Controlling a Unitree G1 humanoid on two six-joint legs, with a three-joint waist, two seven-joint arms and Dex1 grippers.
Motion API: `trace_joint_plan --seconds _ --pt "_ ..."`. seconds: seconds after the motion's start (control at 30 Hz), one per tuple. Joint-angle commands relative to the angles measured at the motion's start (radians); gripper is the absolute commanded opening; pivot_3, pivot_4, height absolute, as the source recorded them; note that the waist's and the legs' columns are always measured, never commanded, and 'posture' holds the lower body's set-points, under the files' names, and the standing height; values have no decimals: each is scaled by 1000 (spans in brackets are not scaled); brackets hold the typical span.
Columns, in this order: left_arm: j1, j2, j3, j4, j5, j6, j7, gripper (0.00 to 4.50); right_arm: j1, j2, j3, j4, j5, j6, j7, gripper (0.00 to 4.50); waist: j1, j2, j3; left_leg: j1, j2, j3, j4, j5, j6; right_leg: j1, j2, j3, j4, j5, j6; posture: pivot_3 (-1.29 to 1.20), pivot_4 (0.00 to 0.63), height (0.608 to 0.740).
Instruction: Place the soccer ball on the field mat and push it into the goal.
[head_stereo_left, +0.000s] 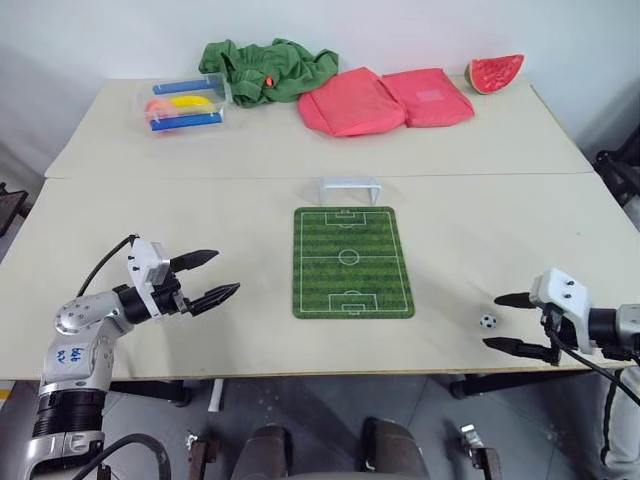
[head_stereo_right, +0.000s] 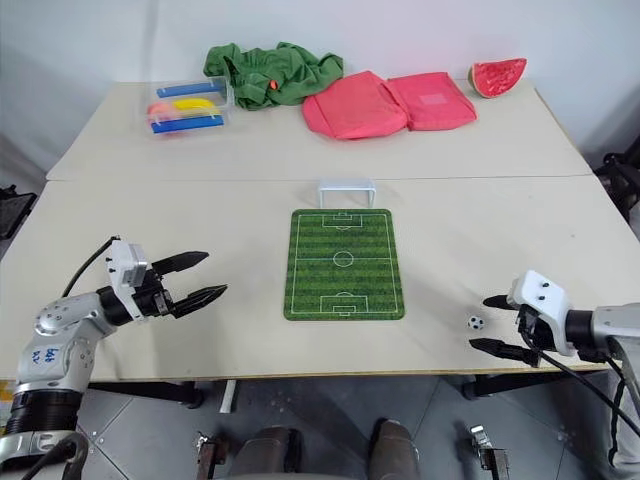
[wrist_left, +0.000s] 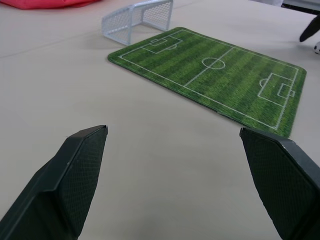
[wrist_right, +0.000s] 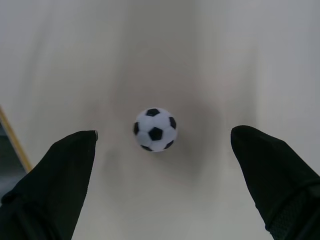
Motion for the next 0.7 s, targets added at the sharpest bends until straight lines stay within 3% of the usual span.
trace_joint_plan --seconds 0.03,0.07,0.17,0.47,0.6,0.7 --pt "22 20 39 -70 -31 19 15 4500 -21 33 14 19 -9 -41 5 4490 0 0 0 0 0 0 0 0 0 0 0 0 0 0 0 0 150 740" --pt "26 21 41 -77 -32 23 18 4500 -22 39 19 23 -14 -49 5 4490 -1 0 0 0 0 0 0 0 0 0 0 0 0 0 0 0 150 740" --pt "29 20 44 -92 -34 32 32 4500 -14 55 28 27 -20 -73 12 3866 -2 0 0 0 0 0 1 0 0 0 0 0 0 0 0 0 150 740" --pt "21 19 29 -79 -19 -4 20 4500 30 98 -24 -21 -8 -127 -32 866 -3 -4 -1 1 1 0 1 0 0 1 0 0 0 0 0 0 150 740" --pt "-5 -9 50 -39 -90 -62 -76 4500 15 86 -55 -182 43 -28 -65 849 -3 -2 0 1 1 0 1 0 0 1 0 0 1 0 0 0 150 740" --pt "-29 -17 59 25 -115 -120 -158 4500 -107 96 -7 -311 92 113 -102 849 -4 -1 0 0 1 1 2 0 0 0 0 0 1 0 0 0 150 740"
